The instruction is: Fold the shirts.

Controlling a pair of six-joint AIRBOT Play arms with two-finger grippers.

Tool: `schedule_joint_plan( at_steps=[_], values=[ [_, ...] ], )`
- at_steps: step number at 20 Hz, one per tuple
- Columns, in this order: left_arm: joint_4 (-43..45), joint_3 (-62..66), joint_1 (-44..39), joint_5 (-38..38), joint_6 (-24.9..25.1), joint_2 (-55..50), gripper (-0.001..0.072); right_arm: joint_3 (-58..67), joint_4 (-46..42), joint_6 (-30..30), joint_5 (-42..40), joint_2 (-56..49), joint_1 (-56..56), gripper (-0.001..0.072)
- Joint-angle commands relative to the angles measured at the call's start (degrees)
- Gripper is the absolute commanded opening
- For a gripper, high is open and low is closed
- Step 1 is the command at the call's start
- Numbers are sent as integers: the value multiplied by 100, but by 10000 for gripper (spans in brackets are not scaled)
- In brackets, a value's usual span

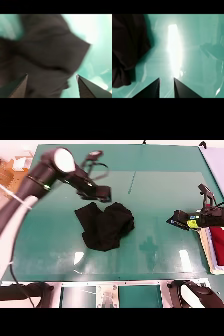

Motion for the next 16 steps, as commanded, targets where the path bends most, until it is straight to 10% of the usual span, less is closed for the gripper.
schedule_joint_plan(
  at_steps=[1, 3, 12, 16],
  values=[
    [533, 223, 892, -844, 76, 330, 715, 20, 0, -323, -9, -109, -188, 337],
    [767, 208, 1458, -1038, 76, 485, 715, 20, 55, -570, -9, -295, -175, 448],
    [297, -3141, 1786, 461, 302, 507, 715, 17, 1587, -1770, -470, -2140, 647, 446],
    [-1279, -4389, 1784, 1237, 1078, 507, 715, 190, 1910, -1993, -1207, -2656, 1698, 503]
  ],
)
